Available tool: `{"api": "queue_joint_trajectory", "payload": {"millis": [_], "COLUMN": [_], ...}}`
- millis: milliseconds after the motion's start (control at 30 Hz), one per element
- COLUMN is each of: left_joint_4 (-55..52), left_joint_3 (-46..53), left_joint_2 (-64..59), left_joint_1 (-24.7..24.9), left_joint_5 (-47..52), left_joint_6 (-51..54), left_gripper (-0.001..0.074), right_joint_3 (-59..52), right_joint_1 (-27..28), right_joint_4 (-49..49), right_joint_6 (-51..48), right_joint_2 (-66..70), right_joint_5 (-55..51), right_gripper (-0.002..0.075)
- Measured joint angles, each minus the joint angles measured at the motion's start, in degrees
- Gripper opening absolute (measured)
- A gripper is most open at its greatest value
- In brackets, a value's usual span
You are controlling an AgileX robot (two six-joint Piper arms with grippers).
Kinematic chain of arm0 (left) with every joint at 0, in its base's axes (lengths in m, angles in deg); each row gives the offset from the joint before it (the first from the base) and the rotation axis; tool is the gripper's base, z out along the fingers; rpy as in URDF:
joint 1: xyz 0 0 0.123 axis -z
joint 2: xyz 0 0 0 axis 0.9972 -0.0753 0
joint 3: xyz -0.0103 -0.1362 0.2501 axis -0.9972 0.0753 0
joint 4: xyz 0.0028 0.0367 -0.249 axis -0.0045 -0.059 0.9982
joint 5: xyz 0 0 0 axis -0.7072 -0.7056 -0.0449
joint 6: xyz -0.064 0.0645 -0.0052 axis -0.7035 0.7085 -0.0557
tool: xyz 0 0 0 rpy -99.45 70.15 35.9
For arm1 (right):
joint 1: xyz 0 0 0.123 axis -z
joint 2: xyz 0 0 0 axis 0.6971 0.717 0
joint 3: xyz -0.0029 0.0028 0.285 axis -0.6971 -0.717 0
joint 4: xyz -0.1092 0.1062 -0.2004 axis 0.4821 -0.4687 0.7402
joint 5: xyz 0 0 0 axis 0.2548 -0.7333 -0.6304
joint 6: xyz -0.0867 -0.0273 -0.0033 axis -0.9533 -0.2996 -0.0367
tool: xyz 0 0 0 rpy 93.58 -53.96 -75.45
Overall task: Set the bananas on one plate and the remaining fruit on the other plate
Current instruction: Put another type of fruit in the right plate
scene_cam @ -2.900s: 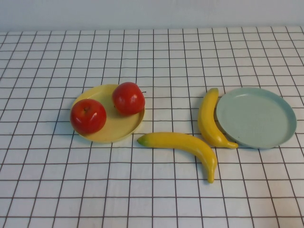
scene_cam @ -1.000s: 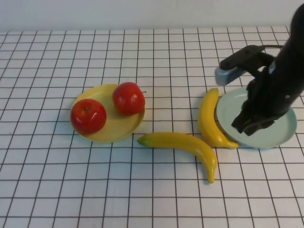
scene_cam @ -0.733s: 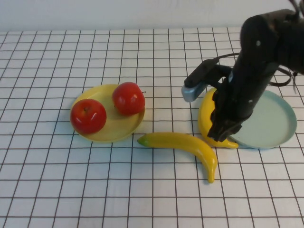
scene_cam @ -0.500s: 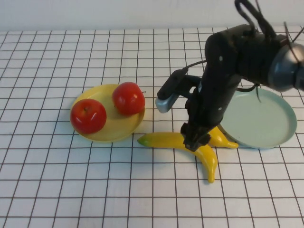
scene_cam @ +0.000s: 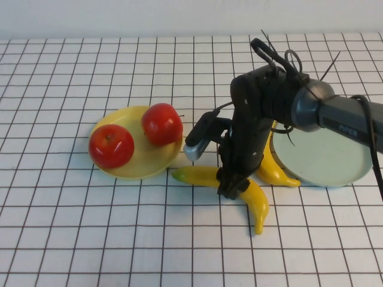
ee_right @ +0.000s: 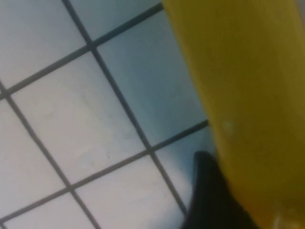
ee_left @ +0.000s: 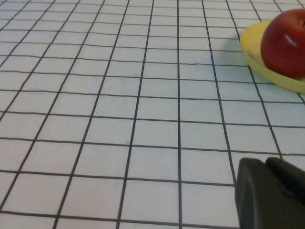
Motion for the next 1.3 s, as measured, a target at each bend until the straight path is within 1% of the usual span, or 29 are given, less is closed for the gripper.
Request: {"api": "queue_joint_trajectory", "payload": {"millis": [33,133,200,300,433,567,633,767,833,900,1067,1300], "left_joint_4": [0.00,0.00,0.00,0.00,0.00,0.00,0.00,0.00,0.00,0.00,0.00,0.00], "left_joint_3": [0.00,0.00,0.00,0.00,0.00,0.00,0.00,0.00,0.00,0.00,0.00,0.00], "left_joint_2": [0.00,0.00,0.00,0.00,0.00,0.00,0.00,0.00,0.00,0.00,0.00,0.00], "left_joint_1": [0.00,0.00,0.00,0.00,0.00,0.00,0.00,0.00,0.00,0.00,0.00,0.00], "left_joint_5": [0.00,0.05,0.05,0.05,0.05,0.05,0.05,0.05,0.05,0.05,0.05,0.05], "left_joint_6": [0.00,0.00,0.00,0.00,0.00,0.00,0.00,0.00,0.00,0.00,0.00,0.00], "left_gripper": [-0.0003,-0.0003,-0.0003,-0.0003,-0.0003,-0.0003,-0.0003,-0.0003,-0.0003,-0.0003,-0.0003,-0.0003], "right_joint_3": [0.20,2.27,5.03,8.36,8.22,3.80,1.14,-0.99,-1.29,-1.29,-1.29,-1.56], "right_joint_1": [0.00,0.00,0.00,0.00,2.08,8.37,12.92,20.78,23.51,24.99,25.78,25.78], "right_joint_4": [0.45,2.35,4.91,8.16,8.02,7.35,7.35,7.84,8.08,8.30,9.01,9.01], "right_joint_6": [0.19,3.49,6.50,10.14,13.06,15.26,15.81,17.33,17.57,17.57,17.57,17.57], "right_joint_2": [0.26,0.53,0.68,-0.28,-5.70,-13.05,-15.69,-16.51,-15.77,-14.49,-9.38,-4.18], "right_joint_5": [0.00,-1.56,-4.55,-5.81,-6.49,-6.72,-7.08,-7.44,-7.44,-7.18,-5.18,0.43], "right_gripper": [0.0318,0.0321,0.0321,0.0321,0.0321,0.0321,0.0320,0.0320,0.0320,0.0320,0.0320,0.0320]}}
